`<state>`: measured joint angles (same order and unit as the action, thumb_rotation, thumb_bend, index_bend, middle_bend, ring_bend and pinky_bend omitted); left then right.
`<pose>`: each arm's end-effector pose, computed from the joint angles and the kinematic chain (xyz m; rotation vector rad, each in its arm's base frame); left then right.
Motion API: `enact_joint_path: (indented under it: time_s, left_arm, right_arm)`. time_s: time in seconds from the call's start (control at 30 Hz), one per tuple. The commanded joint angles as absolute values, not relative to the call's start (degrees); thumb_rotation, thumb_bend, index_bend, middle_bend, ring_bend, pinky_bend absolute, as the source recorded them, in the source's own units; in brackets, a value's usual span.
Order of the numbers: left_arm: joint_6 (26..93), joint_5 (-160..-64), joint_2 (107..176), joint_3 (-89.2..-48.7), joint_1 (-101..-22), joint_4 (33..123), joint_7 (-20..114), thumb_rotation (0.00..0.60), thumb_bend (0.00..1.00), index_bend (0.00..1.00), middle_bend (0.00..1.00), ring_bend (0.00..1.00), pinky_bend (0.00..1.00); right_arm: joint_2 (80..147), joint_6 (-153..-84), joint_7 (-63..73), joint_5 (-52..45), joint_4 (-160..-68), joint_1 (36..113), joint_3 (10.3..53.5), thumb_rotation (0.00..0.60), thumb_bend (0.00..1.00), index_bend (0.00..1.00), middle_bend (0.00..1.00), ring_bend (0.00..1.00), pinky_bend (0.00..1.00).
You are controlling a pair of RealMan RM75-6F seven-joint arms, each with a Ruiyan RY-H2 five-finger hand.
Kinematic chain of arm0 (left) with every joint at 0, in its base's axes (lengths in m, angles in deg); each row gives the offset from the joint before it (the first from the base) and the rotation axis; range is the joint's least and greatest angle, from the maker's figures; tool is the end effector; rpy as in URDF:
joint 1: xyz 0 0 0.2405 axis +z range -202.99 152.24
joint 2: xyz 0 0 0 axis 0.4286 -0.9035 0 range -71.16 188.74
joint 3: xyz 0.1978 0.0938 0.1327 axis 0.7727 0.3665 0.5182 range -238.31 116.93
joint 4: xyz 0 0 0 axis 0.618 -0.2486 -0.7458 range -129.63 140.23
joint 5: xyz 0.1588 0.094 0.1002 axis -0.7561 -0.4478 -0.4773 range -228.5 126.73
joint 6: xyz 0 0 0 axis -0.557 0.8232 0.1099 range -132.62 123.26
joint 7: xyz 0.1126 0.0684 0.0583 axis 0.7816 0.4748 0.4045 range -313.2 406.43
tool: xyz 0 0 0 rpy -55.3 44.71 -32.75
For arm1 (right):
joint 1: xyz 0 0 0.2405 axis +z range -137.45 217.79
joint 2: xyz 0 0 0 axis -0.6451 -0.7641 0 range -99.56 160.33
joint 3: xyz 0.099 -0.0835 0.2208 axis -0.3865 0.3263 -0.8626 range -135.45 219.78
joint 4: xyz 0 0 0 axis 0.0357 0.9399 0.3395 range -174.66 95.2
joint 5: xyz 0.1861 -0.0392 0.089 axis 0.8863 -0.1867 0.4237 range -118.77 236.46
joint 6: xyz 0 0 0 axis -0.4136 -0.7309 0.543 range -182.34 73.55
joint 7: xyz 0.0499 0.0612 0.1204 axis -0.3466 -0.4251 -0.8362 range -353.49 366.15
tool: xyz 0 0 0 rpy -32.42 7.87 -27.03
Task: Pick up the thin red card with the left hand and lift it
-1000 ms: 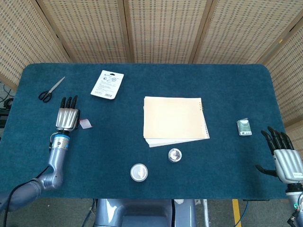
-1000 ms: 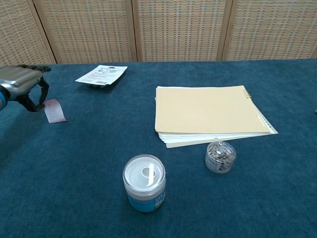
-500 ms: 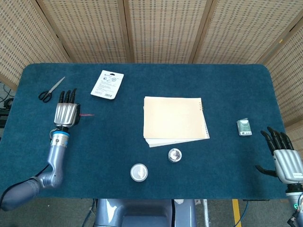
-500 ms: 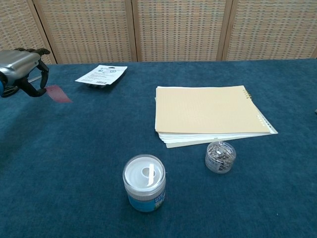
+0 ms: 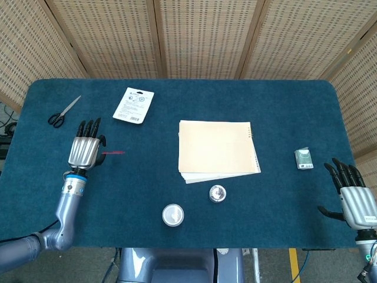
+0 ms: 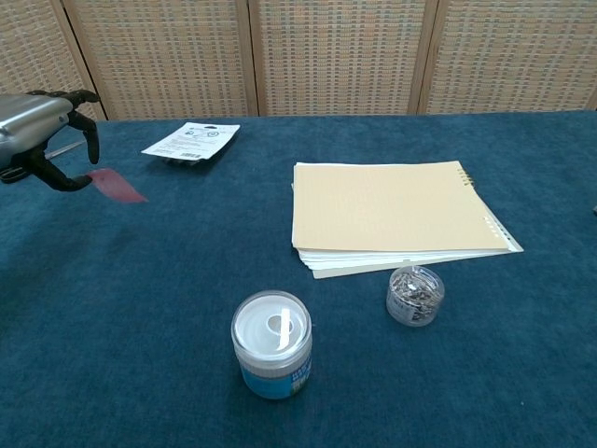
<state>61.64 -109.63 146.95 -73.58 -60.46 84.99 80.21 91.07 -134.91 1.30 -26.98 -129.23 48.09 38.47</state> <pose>-0.2141 0.3531 0.0327 -1.5642 -0.7458 -0.7147 -0.3188 -0.2022 0.1766 1.4400 -0.9017 0.8897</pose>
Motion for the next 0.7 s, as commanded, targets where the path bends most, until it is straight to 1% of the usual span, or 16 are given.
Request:
enact_joint_path:
  time_s: [0.03, 0.17, 0.27, 0.43, 0.53, 0.7]
  left_arm:
    - [62.4, -109.3, 145.7, -72.1, -59.4, 87.3, 82.0, 0.600, 0.32, 0.45, 0.00, 0.00, 0.00]
    - [63.1, -109.0, 144.6, -71.0, -58.5, 89.6, 83.1, 0.600, 0.31, 0.42, 0.00, 0.00, 0.00]
    - [63.6, -108.6, 144.0, -70.4, -57.9, 90.9, 83.8, 0.600, 0.30, 0.38, 0.00, 0.00, 0.00]
    - [64.8, -109.2, 142.8, -69.0, -56.5, 93.0, 83.5, 0.600, 0.25, 0.21, 0.00, 0.00, 0.00]
    - [65.8, -109.5, 141.5, -68.6, -55.3, 95.3, 82.3, 0.600, 0.22, 0.17, 0.00, 0.00, 0.00]
    - [68.5, -110.8, 139.5, -67.4, -52.7, 99.3, 80.3, 0.600, 0.21, 0.16, 0.00, 0.00, 0.00]
  right_arm:
    - [91.0, -135.0, 1.2, -27.0, -129.3, 48.1, 38.5, 0.600, 0.05, 0.00, 0.00, 0.00, 0.00]
    - [91.0, -135.2, 1.1, -27.0, -129.3, 47.9, 38.5, 0.600, 0.05, 0.00, 0.00, 0.00, 0.00]
    - [91.0, -135.4, 1.0, -27.2, -129.3, 47.9, 38.5, 0.600, 0.05, 0.00, 0.00, 0.00, 0.00]
    - [90.9, -135.5, 1.1, -27.4, -129.4, 47.9, 38.5, 0.600, 0.05, 0.00, 0.00, 0.00, 0.00]
    - [90.9, -135.6, 1.1, -27.4, -129.4, 47.8, 38.6, 0.600, 0.05, 0.00, 0.00, 0.00, 0.00]
    - [90.9, -135.7, 0.8, -27.4, -129.3, 47.8, 38.5, 0.600, 0.05, 0.00, 0.00, 0.00, 0.00]
